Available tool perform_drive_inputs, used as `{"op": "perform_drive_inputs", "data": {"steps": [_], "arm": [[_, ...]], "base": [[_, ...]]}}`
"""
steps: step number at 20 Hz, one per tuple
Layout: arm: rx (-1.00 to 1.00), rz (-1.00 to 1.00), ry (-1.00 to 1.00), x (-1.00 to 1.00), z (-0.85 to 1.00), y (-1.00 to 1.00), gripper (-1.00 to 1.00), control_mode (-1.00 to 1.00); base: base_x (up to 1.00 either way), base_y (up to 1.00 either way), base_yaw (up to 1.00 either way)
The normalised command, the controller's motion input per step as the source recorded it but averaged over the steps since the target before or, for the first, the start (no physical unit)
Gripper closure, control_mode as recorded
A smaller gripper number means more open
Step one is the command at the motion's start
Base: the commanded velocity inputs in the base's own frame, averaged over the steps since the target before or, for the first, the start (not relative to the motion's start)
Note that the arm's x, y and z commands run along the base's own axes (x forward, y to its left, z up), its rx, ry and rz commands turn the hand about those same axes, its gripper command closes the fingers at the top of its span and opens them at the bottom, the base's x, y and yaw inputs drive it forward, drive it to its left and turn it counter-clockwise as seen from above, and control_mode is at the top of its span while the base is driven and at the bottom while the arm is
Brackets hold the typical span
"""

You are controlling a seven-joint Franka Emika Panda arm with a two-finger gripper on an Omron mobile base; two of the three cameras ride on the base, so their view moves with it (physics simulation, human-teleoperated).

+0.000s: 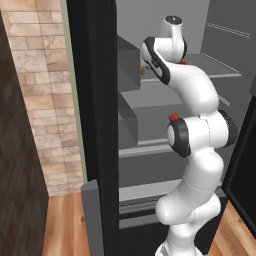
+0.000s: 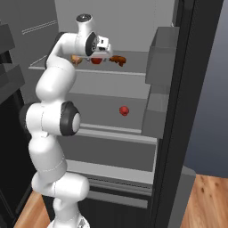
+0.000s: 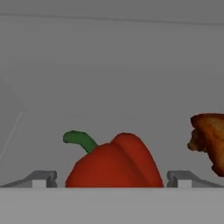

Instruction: Place one bell pepper and one chicken drumstick in each tupperware on the nearby counter, to pack two identical lunches.

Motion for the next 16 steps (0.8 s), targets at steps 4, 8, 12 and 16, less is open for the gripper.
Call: {"op": "perform_drive_inputs", "data": {"steps": [4,8,12,16], "arm": [[-0.04,0.00,0.12,0.00,-0.44,0.00,-1.00,-1.00],[-0.01,0.00,0.02,0.18,-0.35,0.00,-1.00,-1.00],[0.00,0.00,0.00,0.33,-0.34,0.00,1.00,-1.00],[0.00,0.00,0.00,0.16,-0.25,0.00,1.00,-1.00]], "base": [[0.00,0.00,0.00],[0.00,0.00,0.00],[0.00,0.00,0.00],[0.00,0.00,0.00]]}}
